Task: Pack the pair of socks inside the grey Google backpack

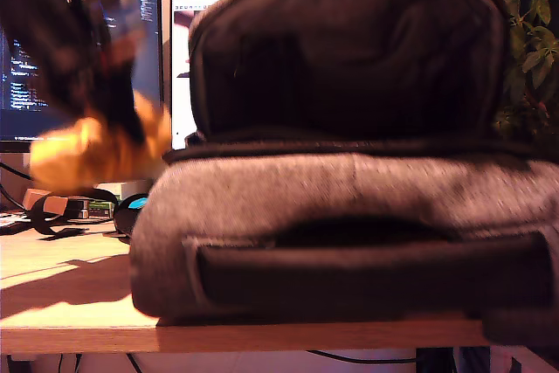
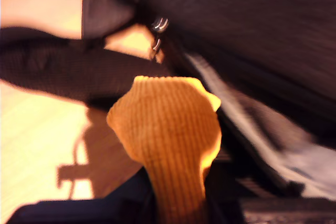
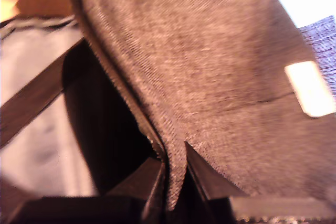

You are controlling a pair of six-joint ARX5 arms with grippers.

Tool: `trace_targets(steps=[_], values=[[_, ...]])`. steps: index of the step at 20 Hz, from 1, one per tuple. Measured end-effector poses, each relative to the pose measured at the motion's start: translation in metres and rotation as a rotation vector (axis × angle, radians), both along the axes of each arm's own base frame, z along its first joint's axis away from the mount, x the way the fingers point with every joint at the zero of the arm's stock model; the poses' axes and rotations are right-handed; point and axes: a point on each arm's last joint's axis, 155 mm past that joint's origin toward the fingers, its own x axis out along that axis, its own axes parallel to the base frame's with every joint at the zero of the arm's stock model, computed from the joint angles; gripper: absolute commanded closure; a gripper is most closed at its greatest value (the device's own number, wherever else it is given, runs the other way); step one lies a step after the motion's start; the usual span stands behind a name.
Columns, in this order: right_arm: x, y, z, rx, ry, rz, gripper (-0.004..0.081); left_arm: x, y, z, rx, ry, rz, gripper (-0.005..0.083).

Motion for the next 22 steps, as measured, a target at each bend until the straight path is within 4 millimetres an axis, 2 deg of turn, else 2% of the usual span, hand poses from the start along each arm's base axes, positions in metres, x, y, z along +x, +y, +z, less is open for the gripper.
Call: trace_targets(steps=[3, 8, 11, 15, 19, 22], values=[[0.003, 0.001, 0.02, 0.033, -0.031, -0.003, 0.0781, -0.019, -0.007, 0.016, -0.023, -0.01, -0.043, 0.0793], [0.004, 0.002, 0.028, 0.048, -0.044, -0.003, 0.0781, -0.078, -0.06, 0.053, -0.155, -0.034, -0.288, 0.0793], [0.004, 0.002, 0.028, 0.049, -0.044, -0.003, 0.0781, -0.102, -0.084, 0.053, -0.17, -0.023, -0.389, 0.0793], [0.004, 0.002, 0.028, 0.049, -0.044, -0.003, 0.0781, -0.104, -0.108, 0.058, -0.197, -0.063, -0.449, 0.0793], [0.004, 0.002, 0.028, 0.049, -0.045, -0.003, 0.0781, -0.089, -0.122, 0.068, -0.192, -0.174, -0.44, 0.0793], [0.004, 0.003, 0.028, 0.049, -0.045, -0.002, 0.0781, -0.083, -0.134, 0.054, -0.121, -0.243, -0.543, 0.0793]])
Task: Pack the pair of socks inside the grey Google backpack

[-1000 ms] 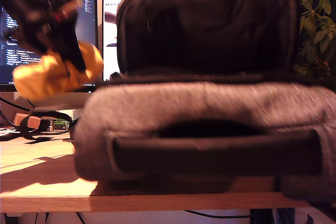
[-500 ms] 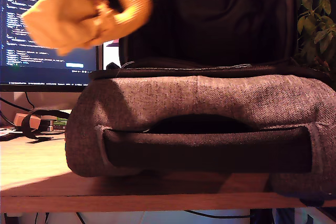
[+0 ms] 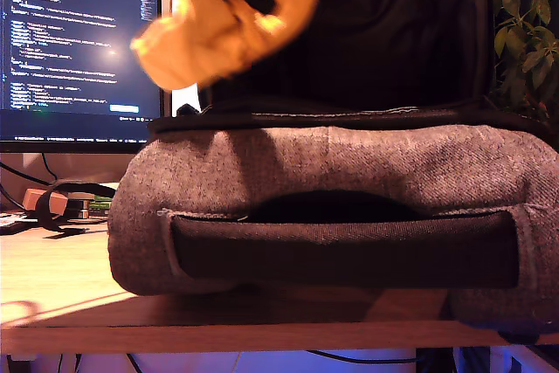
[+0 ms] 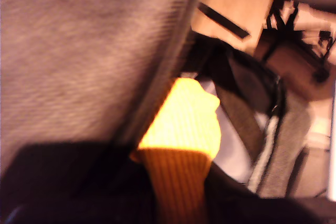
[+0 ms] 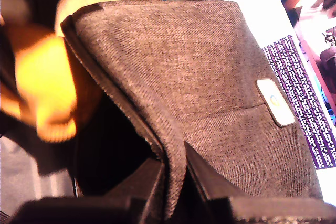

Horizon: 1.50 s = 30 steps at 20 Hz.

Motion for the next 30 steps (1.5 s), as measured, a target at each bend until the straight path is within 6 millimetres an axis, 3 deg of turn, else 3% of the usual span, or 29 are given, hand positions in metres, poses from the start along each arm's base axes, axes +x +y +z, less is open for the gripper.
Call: trace_targets(steps=[3, 4, 9, 15, 19, 23, 24, 26, 28, 30], values=[[0.0, 0.0, 0.0, 0.0, -0.001, -0.002, 0.0781, 0.019, -0.008, -0.02, 0.032, -0.008, 0.036, 0.0793], [0.001, 0.0, 0.001, 0.002, -0.004, -0.002, 0.0781, 0.027, -0.012, -0.021, 0.076, -0.124, -0.016, 0.0793], [0.005, -0.001, 0.012, 0.024, -0.028, -0.015, 0.0781, 0.057, -0.021, 0.013, 0.005, -0.307, 0.057, 0.0793], [0.006, -0.001, 0.013, 0.029, -0.035, -0.02, 0.0781, 0.061, -0.032, 0.036, -0.093, -0.341, 0.117, 0.0793], [0.006, -0.001, 0.017, 0.035, -0.04, -0.02, 0.0781, 0.056, -0.044, 0.052, -0.24, -0.233, 0.192, 0.0793], [0.006, -0.002, 0.018, 0.033, -0.043, -0.026, 0.0781, 0.061, -0.042, 0.059, -0.241, -0.277, 0.258, 0.0793], [0.006, -0.002, 0.018, 0.033, -0.043, -0.026, 0.0781, 0.063, -0.04, 0.06, -0.384, -0.069, 0.387, 0.0793], [0.007, -0.002, 0.019, 0.034, -0.045, -0.027, 0.0781, 0.066, -0.039, 0.063, -0.393, -0.083, 0.404, 0.078], [0.007, -0.002, 0.019, 0.035, -0.046, -0.027, 0.0781, 0.068, -0.038, 0.067, -0.398, -0.105, 0.401, 0.0621], [0.007, -0.002, 0.019, 0.035, -0.046, -0.028, 0.0781, 0.068, -0.038, 0.068, -0.398, -0.11, 0.404, 0.0354]])
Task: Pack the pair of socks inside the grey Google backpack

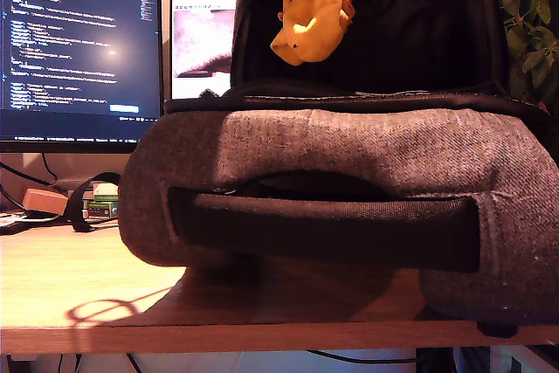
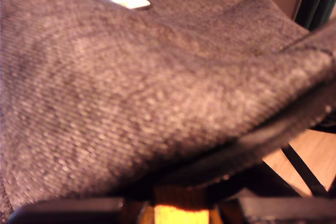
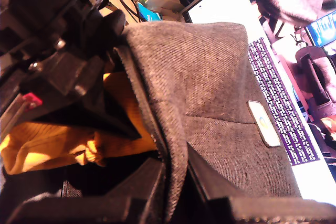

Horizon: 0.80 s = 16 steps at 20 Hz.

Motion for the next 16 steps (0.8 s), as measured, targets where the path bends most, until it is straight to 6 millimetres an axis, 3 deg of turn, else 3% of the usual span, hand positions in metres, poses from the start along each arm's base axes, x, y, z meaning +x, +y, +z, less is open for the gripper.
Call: trace_targets(steps=[1, 2, 8, 16], values=[[0.0, 0.0, 0.0, 0.0, 0.0, 0.0, 0.0781, 0.0, 0.0, 0.0, 0.0, 0.0, 0.0, 0.0271], [0.0, 0.0, 0.0, 0.0, 0.0, 0.0, 0.0781, 0.0, 0.0, 0.0, 0.0, 0.0, -0.001, 0.0244], [0.0, 0.0, -0.002, -0.005, 0.004, -0.001, 0.0781, -0.006, -0.002, -0.01, 0.031, 0.029, -0.024, 0.0245], [-0.003, 0.001, -0.008, -0.021, 0.026, 0.011, 0.0781, -0.021, 0.022, -0.071, 0.235, 0.206, -0.022, 0.0246]])
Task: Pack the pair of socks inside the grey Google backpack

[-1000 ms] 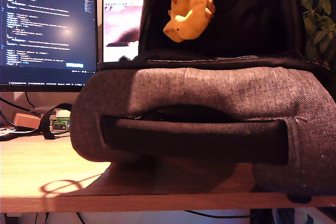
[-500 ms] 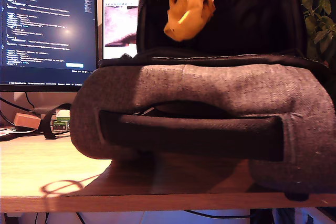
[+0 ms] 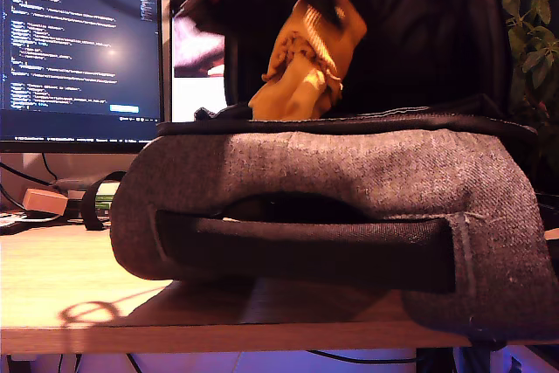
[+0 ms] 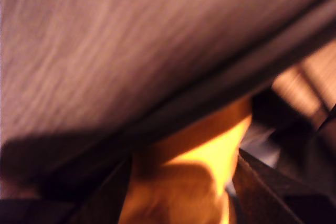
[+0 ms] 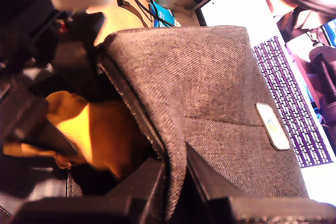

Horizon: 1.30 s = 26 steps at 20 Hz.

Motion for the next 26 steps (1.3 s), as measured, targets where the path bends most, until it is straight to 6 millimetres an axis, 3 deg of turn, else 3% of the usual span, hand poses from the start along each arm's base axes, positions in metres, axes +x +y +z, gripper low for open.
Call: trace_targets(steps=[4, 8, 13, 14, 17, 18, 24, 26], values=[[-0.001, 0.0, -0.001, -0.002, 0.004, 0.002, 0.0781, -0.007, 0.006, -0.015, 0.052, 0.048, -0.018, 0.0285], [-0.001, 0.0, -0.001, -0.003, 0.004, 0.002, 0.0781, -0.02, 0.011, -0.032, 0.096, 0.121, -0.04, 0.0428], [-0.001, 0.0, -0.001, -0.002, 0.004, 0.003, 0.0781, -0.039, 0.014, -0.048, 0.133, 0.21, -0.091, 0.0435], [-0.001, 0.0, -0.001, -0.002, 0.004, 0.003, 0.0781, -0.038, 0.014, -0.047, 0.132, 0.209, -0.092, 0.0457], [-0.001, 0.0, -0.001, -0.002, 0.004, 0.003, 0.0781, -0.036, 0.011, -0.043, 0.116, 0.194, -0.092, 0.0763], [-0.001, 0.0, -0.001, -0.002, 0.004, 0.003, 0.0781, -0.035, 0.01, -0.042, 0.111, 0.189, -0.092, 0.0794], [-0.001, 0.0, -0.001, -0.003, 0.004, 0.002, 0.0781, -0.036, -0.004, -0.026, 0.035, 0.163, -0.138, 0.0793], [-0.001, 0.0, -0.001, -0.003, 0.004, 0.002, 0.0781, -0.034, -0.007, -0.003, -0.027, 0.111, -0.143, 0.0793]])
